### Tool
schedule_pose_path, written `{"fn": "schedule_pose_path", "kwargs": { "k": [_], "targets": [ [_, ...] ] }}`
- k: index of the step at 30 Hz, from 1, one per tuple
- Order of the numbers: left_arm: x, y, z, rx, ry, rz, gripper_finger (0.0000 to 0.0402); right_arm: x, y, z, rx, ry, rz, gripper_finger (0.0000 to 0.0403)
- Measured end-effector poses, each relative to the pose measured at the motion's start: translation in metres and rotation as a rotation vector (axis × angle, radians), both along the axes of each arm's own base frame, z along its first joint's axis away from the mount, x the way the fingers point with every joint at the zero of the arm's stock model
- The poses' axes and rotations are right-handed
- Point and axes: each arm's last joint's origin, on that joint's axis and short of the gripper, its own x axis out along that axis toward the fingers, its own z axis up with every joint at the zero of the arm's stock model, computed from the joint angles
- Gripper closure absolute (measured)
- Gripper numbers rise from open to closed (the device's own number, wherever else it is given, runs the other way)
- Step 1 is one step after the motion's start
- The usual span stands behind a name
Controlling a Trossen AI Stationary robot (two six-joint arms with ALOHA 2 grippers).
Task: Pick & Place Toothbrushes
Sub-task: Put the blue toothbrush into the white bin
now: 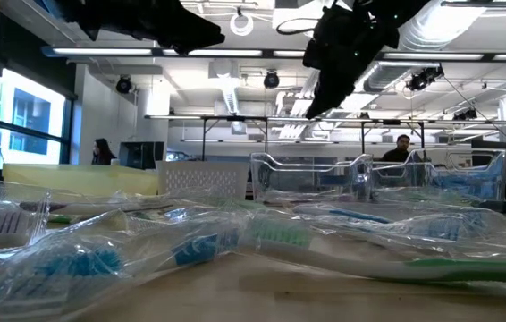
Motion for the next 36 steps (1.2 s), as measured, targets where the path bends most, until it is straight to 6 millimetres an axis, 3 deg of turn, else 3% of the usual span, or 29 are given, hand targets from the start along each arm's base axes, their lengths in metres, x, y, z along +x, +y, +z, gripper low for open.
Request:
{"fn": "schedule_pose_path", "kwargs": {
  "k": [10, 19, 27, 36],
  "targets": [
    [0.0, 0.002, -0.001, 0.066, 0.015, 0.077, 0.022, 0.004, 0.025, -0.026, 0.137, -0.022, 0.073, 0.04],
    [0.003, -0.01, -0.013, 0.071, 0.139, 0.154, 0.0225, 0.004, 0.073, -0.044, 0.111, -0.108, 0.068, 0.04],
    [0.009, -0.034, -0.007, 0.144, 0.074, 0.047, 0.0309, 0.005, 0.105, -0.037, 0.042, -0.159, -0.08, 0.0399],
    [0.007, -0.03, -0.007, 0.213, 0.081, 0.007, 0.0397, 0.008, 0.138, -0.036, -0.017, -0.159, -0.178, 0.0399]
  ]
}}
